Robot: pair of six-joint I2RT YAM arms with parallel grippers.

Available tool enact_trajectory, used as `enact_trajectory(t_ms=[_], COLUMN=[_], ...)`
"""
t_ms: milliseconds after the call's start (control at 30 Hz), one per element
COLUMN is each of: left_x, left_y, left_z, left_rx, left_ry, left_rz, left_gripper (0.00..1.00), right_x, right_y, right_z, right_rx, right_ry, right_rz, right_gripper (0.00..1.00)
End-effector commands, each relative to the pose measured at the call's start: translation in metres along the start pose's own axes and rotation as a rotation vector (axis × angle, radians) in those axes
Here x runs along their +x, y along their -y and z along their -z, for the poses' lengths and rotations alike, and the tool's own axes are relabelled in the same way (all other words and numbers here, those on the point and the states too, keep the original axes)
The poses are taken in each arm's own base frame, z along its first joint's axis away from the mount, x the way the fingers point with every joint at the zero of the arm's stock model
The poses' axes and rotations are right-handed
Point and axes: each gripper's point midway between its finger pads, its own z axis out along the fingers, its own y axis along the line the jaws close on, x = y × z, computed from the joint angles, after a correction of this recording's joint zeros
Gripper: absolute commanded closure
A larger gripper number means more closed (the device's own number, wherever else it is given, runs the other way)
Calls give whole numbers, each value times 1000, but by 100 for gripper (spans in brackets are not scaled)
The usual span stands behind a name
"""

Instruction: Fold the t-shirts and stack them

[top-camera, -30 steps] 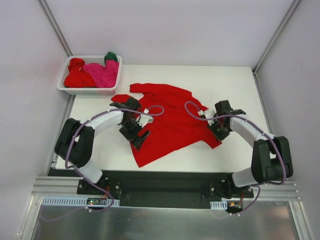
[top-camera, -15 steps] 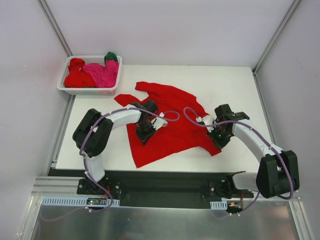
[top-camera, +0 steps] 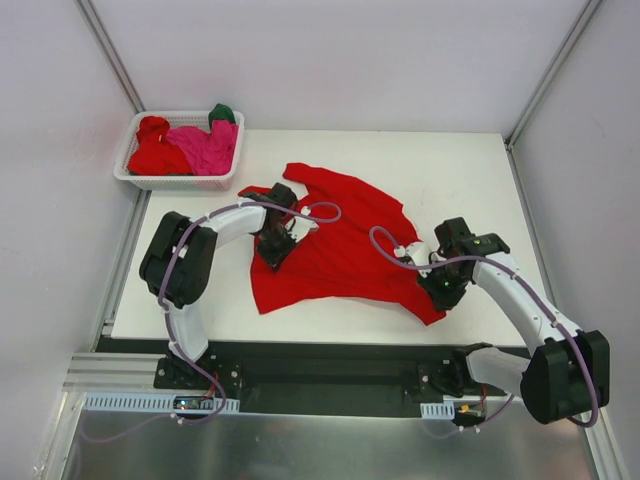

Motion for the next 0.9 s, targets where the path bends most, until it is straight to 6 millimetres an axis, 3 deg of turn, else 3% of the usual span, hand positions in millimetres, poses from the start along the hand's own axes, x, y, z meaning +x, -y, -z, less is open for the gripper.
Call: enact_trajectory(t_ms=[0,167,333,400,433,467,500,533,567,733,867], left_x=[-18,-49,-61,-60,-60,-55,-50,-42,-38,-16,-21], left_y=[-60,-86,-97,-87,-81,-74,-70,-67,-66,-69,-75], left_z=[11,26,29,30,32,29,29,27,28,32,54], left_rx=[-218,-270,-281,-231,-212,-176,-166,-159,-162,-198,-233], left_ry=[5,60,48,46,52,48,39,28,20,-23,34], left_rz=[-68,-90,-127,-124,-119,-113,-111,-112,-116,-126,-98], left_gripper=[100,100,100,100,100,100,100,100,100,100,100], right_x=[6,12,7,7,8,7,6,1,-4,-41,-56], right_y=[-14,-19,-30,-29,-28,-27,-26,-23,-16,12,19], right_z=[14,15,14,12,11,12,13,13,15,38,45], right_rx=[-57,-79,-130,-116,-118,-115,-110,-89,-51,121,166], right_ry=[-23,-52,-54,-74,-85,-87,-83,-60,-39,117,186], right_rz=[41,66,104,100,101,106,111,119,119,120,98], right_gripper=[98,99,99,88,76,41,25,21,3,4,4])
